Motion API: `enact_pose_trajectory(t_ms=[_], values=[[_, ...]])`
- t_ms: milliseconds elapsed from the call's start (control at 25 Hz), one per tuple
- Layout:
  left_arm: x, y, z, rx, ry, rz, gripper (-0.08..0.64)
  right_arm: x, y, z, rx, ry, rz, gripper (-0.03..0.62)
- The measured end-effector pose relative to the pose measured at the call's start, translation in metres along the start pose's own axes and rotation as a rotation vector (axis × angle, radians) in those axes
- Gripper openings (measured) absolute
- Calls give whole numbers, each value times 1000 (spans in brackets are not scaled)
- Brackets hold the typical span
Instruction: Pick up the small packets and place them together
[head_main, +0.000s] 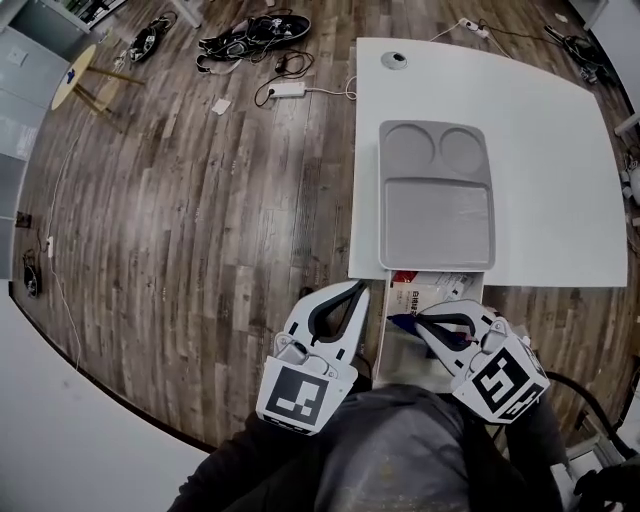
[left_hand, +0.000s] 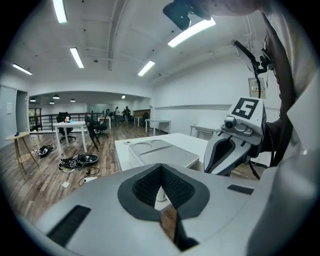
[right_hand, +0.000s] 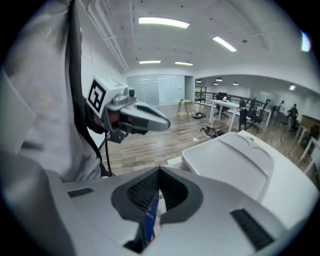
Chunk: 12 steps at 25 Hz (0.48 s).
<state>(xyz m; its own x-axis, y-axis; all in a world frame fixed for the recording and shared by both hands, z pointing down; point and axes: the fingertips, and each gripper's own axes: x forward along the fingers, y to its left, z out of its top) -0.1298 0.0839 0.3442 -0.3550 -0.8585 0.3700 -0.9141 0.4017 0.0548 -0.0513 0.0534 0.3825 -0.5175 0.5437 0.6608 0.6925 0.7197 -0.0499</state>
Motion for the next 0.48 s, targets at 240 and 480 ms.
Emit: enact_pose_trajectory(t_ms=[240, 480], values=[[-10, -3, 1, 14, 0, 13, -12, -40, -39, 60, 161, -258, -24, 8], [-16, 5, -5, -8, 19, 35, -12, -54, -87, 92, 169, -327, -43, 8]])
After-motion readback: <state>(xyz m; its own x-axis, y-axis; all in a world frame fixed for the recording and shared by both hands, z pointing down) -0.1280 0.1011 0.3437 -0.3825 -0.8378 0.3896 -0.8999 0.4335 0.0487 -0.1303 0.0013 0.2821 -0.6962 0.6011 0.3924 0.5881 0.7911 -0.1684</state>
